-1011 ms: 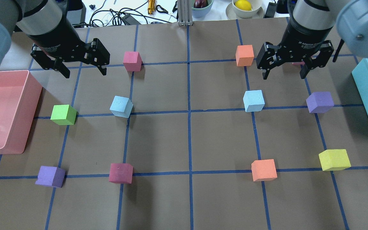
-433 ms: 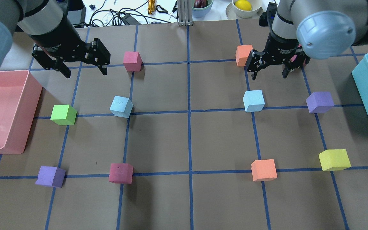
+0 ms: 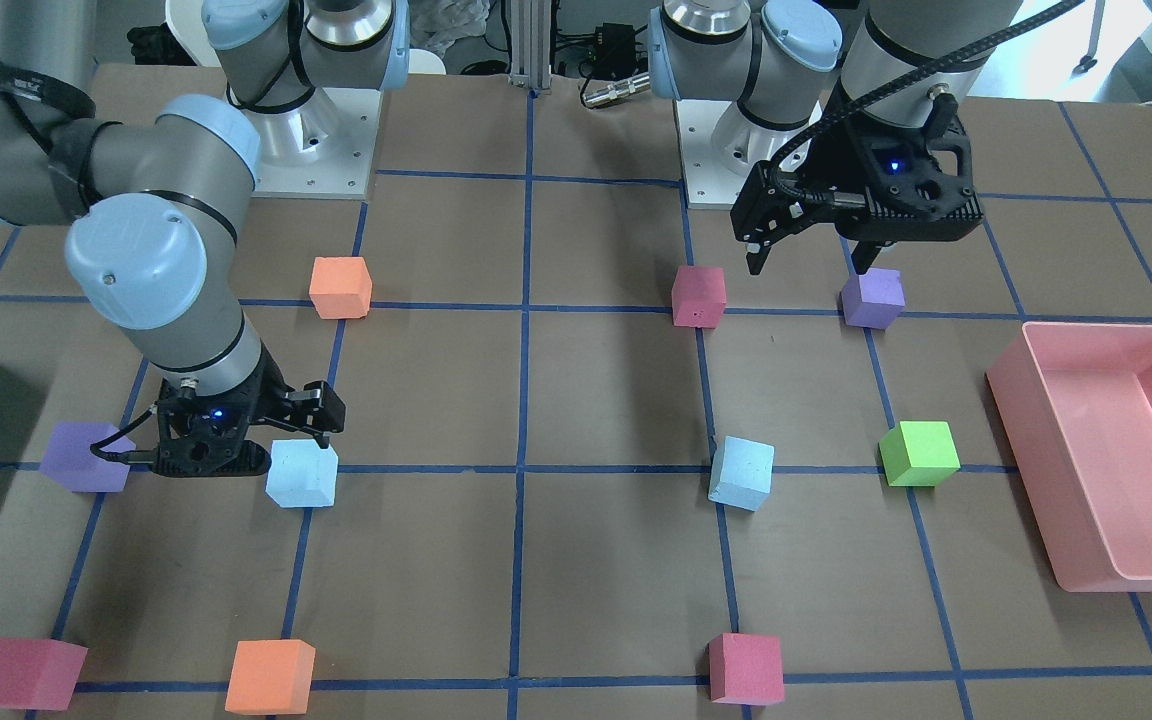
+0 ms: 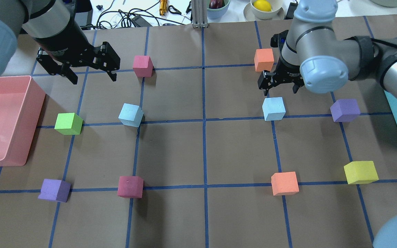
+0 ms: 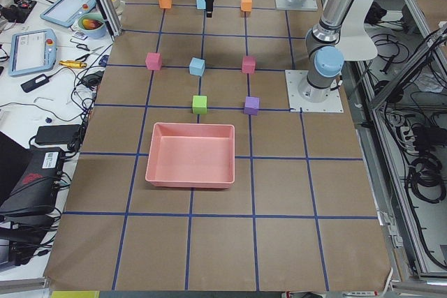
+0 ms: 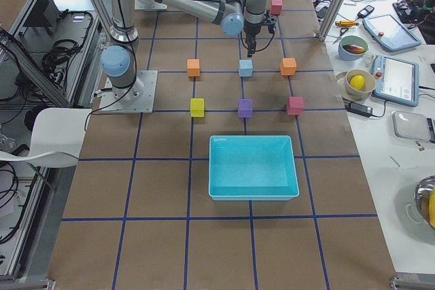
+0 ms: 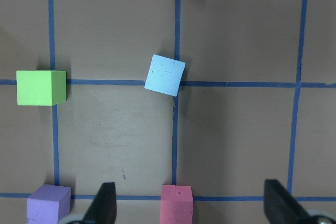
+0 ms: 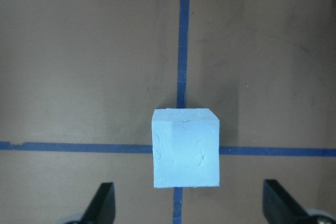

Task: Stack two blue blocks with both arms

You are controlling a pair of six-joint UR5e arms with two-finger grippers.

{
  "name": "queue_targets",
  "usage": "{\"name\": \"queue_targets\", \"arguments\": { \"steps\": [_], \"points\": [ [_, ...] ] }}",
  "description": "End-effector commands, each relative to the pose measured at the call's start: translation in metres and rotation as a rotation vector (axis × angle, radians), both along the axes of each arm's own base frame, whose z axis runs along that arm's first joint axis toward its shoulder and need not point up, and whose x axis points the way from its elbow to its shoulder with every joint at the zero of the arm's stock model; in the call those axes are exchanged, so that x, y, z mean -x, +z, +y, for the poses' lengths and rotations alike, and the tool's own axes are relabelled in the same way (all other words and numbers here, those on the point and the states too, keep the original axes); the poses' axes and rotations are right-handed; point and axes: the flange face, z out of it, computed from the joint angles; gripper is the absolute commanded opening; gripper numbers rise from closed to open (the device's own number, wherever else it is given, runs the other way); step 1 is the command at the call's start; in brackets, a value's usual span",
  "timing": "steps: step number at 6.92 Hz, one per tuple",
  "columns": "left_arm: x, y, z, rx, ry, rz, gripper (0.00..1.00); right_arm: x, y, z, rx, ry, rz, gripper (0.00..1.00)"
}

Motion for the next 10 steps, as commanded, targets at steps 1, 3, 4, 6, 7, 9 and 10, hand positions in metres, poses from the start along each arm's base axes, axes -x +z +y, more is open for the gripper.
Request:
{"name": "queue_targets", "arguments": {
  "steps": [1, 3, 4, 6, 7, 9, 10],
  "points": [
    [-0.001, 0.003, -0.005, 0.008, -0.005, 0.001, 1.0, 0.0, -0.041, 0.015, 0.015, 0.031, -0.003, 1.0],
    [-0.001, -0.002, -0.006, 0.003, -0.054, -0.001, 1.0, 0.0, -0.057, 0.015, -0.012, 0.043, -0.004, 1.0],
    [-0.001, -0.006, -0.011, 0.003, -0.131, -0.006, 1.0, 0.0, -0.058, 0.015, -0.014, 0.044, -0.004, 1.0],
    [-0.002, -0.045, -0.038, -0.021, -0.247, -0.007, 1.0, 0.0, -0.068, 0.01, -0.008, 0.044, -0.004, 1.0],
    [-0.002, -0.084, -0.058, -0.073, -0.256, -0.002, 1.0, 0.0, -0.074, 0.007, -0.003, 0.041, -0.004, 1.0],
    [-0.003, -0.178, -0.095, -0.113, -0.273, -0.006, 1.0, 0.001, -0.079, 0.005, 0.008, 0.031, 0.0, 0.43],
    [-0.005, -0.221, -0.104, -0.124, -0.279, -0.029, 1.0, 0.001, -0.077, 0.003, 0.014, 0.032, 0.0, 0.12]
  ]
}}
